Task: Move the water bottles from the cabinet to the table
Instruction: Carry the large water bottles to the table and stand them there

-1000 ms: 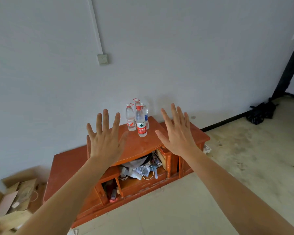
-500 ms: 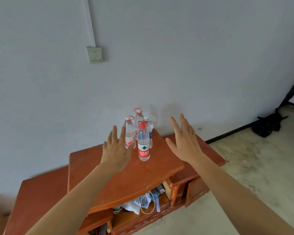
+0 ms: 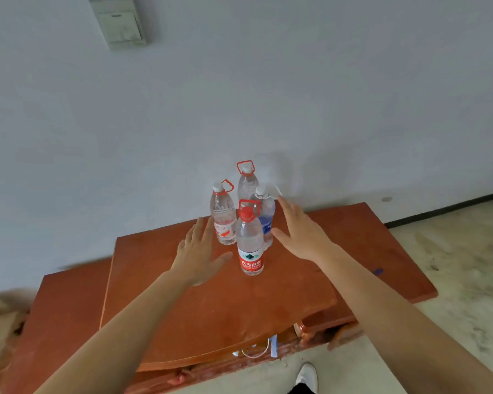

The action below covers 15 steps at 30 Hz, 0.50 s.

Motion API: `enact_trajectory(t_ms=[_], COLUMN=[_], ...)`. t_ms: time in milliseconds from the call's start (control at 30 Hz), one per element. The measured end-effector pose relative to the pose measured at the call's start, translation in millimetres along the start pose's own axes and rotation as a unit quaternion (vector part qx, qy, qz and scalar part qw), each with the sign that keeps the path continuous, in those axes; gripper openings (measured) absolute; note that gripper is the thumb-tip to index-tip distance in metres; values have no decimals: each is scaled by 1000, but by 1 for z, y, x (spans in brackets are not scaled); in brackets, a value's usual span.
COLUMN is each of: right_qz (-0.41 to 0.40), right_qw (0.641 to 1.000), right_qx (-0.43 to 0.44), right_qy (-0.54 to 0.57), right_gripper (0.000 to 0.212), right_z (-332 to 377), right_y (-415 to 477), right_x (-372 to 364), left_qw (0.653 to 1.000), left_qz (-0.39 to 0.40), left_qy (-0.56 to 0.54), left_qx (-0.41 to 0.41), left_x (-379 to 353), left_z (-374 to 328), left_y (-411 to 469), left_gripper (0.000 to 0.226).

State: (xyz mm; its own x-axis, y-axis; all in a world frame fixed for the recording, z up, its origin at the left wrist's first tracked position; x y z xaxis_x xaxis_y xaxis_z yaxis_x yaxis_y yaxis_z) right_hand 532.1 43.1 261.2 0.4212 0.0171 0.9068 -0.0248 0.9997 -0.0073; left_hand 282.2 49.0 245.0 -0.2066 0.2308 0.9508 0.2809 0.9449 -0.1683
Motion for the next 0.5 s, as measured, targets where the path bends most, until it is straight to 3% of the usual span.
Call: enact_trajectory(t_ms=[267,500], right_qz=[153,64], right_qw=[979,982], right_qx=[127,176], right_qy=[40,38], right_gripper=[66,42], right_z=[-8,-4], right_y=[92,99], right_x=[-65,-64], left_qw=[989,976], left_qz=[91,169], left_qy=[-24,-53], left_qx=[118,124], left_x=[-56,-102], left_z=[7,16], left_y=[23,58], left_gripper=[109,109])
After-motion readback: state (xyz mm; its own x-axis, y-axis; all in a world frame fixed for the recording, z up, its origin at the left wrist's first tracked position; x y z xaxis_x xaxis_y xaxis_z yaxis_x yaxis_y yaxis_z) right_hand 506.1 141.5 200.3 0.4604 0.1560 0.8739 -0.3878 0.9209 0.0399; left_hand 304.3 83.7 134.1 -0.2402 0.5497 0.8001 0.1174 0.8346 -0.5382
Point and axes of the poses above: each hand's wrist, its own y-axis towards the middle knuckle, its own x-axis out of the back of the hand, z = x × y, the point moved 5 cm from there along y, towards the middle knuckle, and after that the axes turned 2 degrees about y, right-handed, at the moved point
